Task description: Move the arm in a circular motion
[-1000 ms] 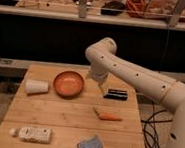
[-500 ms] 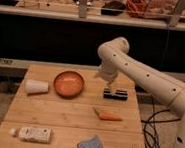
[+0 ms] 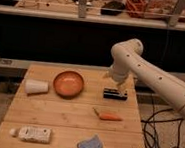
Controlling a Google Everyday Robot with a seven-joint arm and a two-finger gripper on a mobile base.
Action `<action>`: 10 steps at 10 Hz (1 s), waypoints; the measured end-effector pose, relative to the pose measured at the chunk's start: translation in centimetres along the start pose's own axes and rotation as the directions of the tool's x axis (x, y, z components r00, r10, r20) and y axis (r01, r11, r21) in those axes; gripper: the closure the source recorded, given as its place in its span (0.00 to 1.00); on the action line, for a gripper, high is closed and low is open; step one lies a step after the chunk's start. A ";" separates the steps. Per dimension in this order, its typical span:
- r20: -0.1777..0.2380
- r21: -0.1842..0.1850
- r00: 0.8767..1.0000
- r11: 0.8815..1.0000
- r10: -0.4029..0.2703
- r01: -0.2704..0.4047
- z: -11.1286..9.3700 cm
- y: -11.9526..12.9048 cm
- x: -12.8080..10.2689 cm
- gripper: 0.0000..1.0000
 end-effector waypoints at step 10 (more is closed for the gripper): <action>0.017 -0.015 1.000 1.000 -0.018 0.018 0.6 3.6 -3.4 0.20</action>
